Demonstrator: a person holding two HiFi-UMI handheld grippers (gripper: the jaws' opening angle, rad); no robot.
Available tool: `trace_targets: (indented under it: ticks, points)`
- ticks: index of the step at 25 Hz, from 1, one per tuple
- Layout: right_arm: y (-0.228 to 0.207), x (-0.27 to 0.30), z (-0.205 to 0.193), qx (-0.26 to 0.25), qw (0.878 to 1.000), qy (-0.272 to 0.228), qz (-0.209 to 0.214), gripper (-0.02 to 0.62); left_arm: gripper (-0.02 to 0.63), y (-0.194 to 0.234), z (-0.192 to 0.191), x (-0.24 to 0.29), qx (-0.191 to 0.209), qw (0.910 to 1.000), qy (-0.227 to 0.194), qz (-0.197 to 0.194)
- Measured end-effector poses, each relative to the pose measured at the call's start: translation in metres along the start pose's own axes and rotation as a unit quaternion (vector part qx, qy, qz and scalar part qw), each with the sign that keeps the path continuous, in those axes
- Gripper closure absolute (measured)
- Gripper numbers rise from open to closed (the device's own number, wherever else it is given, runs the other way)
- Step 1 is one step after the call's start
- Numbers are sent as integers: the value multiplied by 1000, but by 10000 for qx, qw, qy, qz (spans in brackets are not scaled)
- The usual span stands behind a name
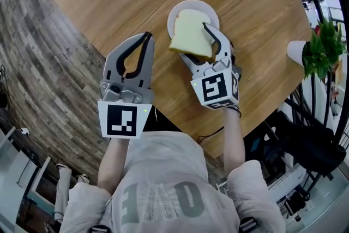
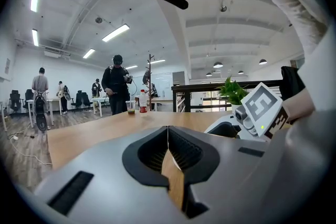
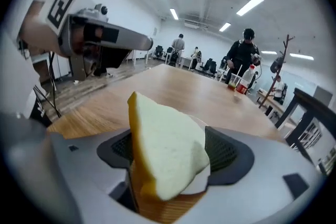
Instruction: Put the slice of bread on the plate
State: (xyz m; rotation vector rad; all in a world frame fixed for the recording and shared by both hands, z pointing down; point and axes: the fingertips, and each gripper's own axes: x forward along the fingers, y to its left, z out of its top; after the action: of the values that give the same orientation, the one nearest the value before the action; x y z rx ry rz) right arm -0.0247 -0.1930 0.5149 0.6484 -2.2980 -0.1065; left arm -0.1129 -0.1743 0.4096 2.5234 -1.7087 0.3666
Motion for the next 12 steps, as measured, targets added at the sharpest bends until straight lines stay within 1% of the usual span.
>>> trace_targets:
  ticks: [4,9,12]
  points:
    - [3,-4,8,563,9968,-397,398,207,597,5,-1,-1,-23,10000,11,43]
    - [-6,-9,14,1248,9874,-818,522,195,597,8,-4,-1,-69,9999,34,78]
    - [-3,-11,16,1476,9817,-943,751,185,597,8,-6,-1,-108,9999,47,60]
